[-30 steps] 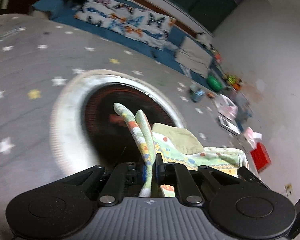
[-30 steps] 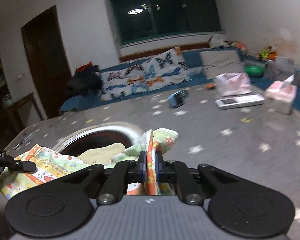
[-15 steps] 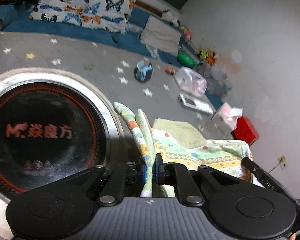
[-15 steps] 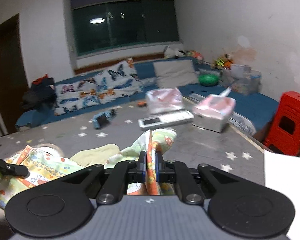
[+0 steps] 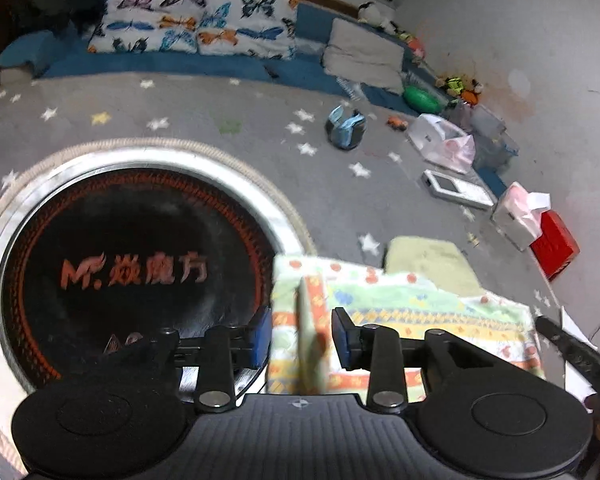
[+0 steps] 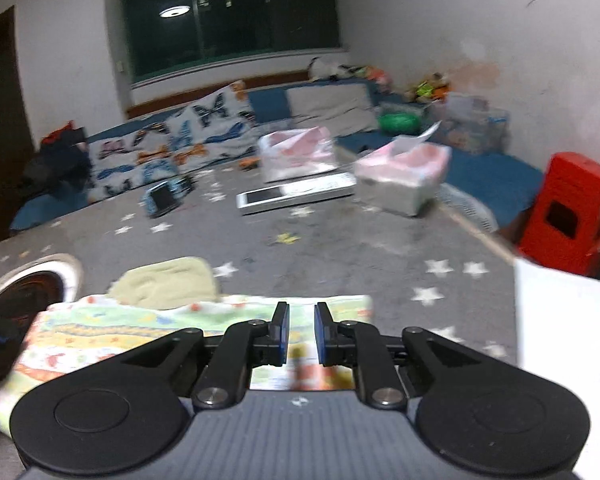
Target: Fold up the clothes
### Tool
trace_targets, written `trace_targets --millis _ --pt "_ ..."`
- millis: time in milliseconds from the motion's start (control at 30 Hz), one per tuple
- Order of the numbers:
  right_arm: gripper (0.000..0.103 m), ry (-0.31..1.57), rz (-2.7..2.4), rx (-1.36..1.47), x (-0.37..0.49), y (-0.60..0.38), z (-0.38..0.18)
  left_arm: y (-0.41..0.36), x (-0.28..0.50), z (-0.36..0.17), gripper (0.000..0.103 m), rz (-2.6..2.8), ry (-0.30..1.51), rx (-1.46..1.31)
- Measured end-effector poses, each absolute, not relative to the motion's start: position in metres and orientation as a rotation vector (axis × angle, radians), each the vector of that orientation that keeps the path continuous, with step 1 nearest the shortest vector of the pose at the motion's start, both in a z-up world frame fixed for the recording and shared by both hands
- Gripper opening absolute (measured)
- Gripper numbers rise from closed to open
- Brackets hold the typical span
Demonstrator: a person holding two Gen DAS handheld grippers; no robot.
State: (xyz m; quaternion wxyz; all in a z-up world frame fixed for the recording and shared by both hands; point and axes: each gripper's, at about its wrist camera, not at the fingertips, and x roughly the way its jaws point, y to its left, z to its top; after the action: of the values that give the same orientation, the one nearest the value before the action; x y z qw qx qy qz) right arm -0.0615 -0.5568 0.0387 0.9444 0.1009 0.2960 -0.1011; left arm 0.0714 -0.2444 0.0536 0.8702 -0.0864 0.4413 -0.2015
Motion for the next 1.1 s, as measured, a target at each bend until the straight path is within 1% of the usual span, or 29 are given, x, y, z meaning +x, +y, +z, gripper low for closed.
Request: trace_targets --millis 67,133,167,200,233,267,367,433,567,733,767,800,1000,1100 --pt "0.013 0.622 -0.177 0.220 -0.052 -0.553 0.034 -0.252 0.071 0.058 0.033 -0.461 0.909 -0.172" --pt "0.014 0.636 -0.166 0.228 -0.044 -0.549 0.030 -0.263 0.072 0.060 0.029 -0.502 0.900 -0.158" --pt "0.015 0.642 -0.165 0.230 -0.040 -0.548 0.029 -0.269 0.072 0.060 0.029 -0.523 0.897 -0.149" --pt "0.017 0.650 -0.164 0.232 -0.036 -0.547 0.027 -0.275 0.073 0.060 0.029 -0.544 0.895 -0.142" --pt "0.020 0.658 -0.162 0.235 -0.033 -0.547 0.025 -0.282 0.074 0.058 0.027 -0.564 0.897 -0.136" --pt "0.021 0.664 -0.161 0.236 -0.029 -0.547 0.023 -0.288 0.076 0.057 0.024 -0.582 0.900 -0.132" --pt "0.023 0.668 -0.164 0.228 -0.024 -0.547 0.021 -0.306 0.085 0.049 0.024 -0.610 0.919 -0.129" --pt "0.027 0.667 -0.165 0.227 -0.021 -0.546 0.021 -0.314 0.091 0.043 0.024 -0.612 0.937 -0.125" --pt "0.028 0.659 -0.159 0.209 -0.021 -0.542 0.026 -0.327 0.101 0.032 0.024 -0.600 0.965 -0.098" --pt "0.029 0.641 -0.085 0.188 -0.037 -0.522 0.037 -0.322 0.098 0.029 0.025 -0.595 0.972 -0.109" --pt "0.030 0.638 -0.069 0.180 -0.041 -0.517 0.039 -0.320 0.094 0.031 0.025 -0.599 0.968 -0.113" --pt "0.035 0.635 -0.053 0.173 -0.045 -0.512 0.040 -0.317 0.089 0.034 0.025 -0.606 0.959 -0.112" --pt "0.037 0.630 0.029 0.108 -0.077 -0.478 0.043 -0.297 0.049 0.046 0.025 -0.648 0.915 -0.091" --pt "0.041 0.632 0.044 0.087 -0.091 -0.466 0.041 -0.288 0.027 0.048 0.025 -0.665 0.896 -0.075"
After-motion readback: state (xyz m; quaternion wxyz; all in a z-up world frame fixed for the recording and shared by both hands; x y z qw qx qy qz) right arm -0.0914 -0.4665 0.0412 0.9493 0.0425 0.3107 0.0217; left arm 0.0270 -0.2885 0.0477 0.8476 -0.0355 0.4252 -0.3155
